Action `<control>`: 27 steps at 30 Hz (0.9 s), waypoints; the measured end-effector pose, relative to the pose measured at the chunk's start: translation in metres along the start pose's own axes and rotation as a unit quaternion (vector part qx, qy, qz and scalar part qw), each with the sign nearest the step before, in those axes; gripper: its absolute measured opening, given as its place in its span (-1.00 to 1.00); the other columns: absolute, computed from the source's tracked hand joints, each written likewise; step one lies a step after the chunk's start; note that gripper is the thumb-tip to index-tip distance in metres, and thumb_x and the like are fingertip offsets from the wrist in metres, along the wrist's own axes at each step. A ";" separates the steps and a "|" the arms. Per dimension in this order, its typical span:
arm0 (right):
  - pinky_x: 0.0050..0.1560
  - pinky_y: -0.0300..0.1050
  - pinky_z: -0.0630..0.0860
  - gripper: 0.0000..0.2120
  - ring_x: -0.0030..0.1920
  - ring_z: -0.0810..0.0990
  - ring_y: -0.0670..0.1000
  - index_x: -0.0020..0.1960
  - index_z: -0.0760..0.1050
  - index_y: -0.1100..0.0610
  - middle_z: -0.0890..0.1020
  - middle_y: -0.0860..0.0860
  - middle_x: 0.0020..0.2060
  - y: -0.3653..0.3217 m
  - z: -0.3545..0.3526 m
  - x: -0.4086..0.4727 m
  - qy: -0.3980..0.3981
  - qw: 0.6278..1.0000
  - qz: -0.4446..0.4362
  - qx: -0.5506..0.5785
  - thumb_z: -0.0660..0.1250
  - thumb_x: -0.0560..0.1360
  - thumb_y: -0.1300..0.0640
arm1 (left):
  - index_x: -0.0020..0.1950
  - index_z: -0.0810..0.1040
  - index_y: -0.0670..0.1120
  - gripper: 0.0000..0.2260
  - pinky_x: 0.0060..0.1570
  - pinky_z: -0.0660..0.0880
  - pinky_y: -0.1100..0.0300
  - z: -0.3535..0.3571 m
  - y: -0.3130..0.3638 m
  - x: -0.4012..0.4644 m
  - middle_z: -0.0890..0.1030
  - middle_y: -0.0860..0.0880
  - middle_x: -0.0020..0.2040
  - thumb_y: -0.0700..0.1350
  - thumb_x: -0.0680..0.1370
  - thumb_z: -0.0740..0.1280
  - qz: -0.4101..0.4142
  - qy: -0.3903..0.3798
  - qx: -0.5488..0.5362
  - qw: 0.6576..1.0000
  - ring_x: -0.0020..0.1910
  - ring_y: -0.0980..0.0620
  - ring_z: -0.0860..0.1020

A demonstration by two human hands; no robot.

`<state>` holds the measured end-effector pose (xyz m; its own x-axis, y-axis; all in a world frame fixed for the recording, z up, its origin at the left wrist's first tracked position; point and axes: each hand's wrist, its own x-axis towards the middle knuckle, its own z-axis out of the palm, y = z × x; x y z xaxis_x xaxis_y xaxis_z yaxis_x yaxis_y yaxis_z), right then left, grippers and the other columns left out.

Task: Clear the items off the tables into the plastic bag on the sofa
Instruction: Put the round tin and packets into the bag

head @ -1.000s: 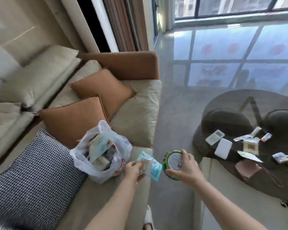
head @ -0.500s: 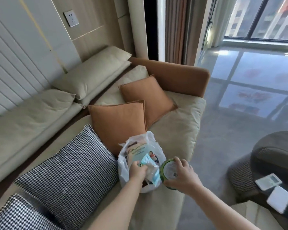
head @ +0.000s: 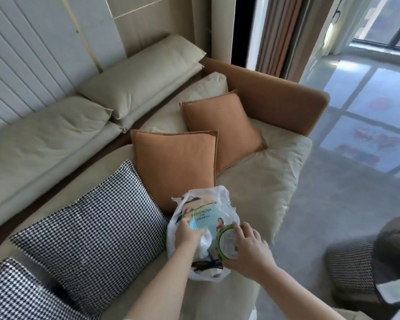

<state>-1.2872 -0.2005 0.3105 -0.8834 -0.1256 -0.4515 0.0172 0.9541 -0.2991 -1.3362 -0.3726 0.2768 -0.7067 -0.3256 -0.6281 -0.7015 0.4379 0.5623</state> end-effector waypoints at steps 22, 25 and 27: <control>0.35 0.07 0.34 -0.17 0.51 0.05 0.14 0.54 -0.12 0.01 0.03 0.09 0.52 -0.051 -0.005 0.099 -0.112 0.984 -0.120 -0.076 0.31 0.47 -0.11 | 0.38 0.37 -0.04 -0.59 -0.07 0.43 0.23 -0.030 -0.003 0.018 0.52 0.07 -0.01 -0.18 0.54 0.31 -0.047 0.044 -0.044 0.997 -0.02 0.06 0.52; 0.31 -0.01 0.35 -0.32 0.42 0.24 0.10 0.52 0.01 0.07 0.27 0.06 0.40 -0.038 -0.014 0.084 -0.075 0.988 -0.111 -0.074 0.26 0.50 0.03 | 0.39 0.36 -0.05 -0.59 -0.08 0.43 0.25 -0.025 0.005 0.008 0.55 0.01 0.05 -0.15 0.55 0.31 -0.016 0.003 -0.018 1.000 -0.03 0.06 0.50; 0.26 -0.01 0.37 -0.41 0.36 0.32 0.09 0.47 0.10 0.08 0.36 0.04 0.34 -0.031 -0.021 0.071 -0.041 0.993 -0.089 -0.063 0.24 0.51 0.02 | 0.37 0.37 -0.06 -0.61 -0.05 0.42 0.25 -0.022 0.010 -0.002 0.55 -0.03 0.12 -0.15 0.55 0.31 0.011 -0.024 0.006 1.000 0.00 0.05 0.49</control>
<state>-1.3602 -0.2334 0.3057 -0.8257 -0.3117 -0.4701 -0.1988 0.9408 -0.2747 -1.3439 -0.3860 0.2959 -0.7168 -0.2751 -0.6407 -0.6841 0.4551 0.5699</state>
